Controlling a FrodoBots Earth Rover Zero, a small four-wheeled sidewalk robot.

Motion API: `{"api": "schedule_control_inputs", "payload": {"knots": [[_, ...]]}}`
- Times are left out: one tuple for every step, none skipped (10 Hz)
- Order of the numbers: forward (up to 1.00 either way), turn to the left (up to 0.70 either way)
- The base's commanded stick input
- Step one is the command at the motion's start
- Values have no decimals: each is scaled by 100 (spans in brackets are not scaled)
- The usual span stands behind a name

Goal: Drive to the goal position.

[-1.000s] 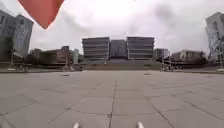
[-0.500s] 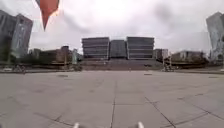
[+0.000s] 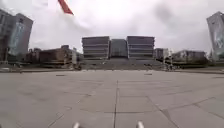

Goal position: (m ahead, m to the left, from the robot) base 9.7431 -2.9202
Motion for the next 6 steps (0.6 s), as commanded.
{"api": "schedule_control_inputs", "payload": {"knots": [[70, 0], [70, 0], [70, 0], [70, 0], [70, 0], [70, 0]]}}
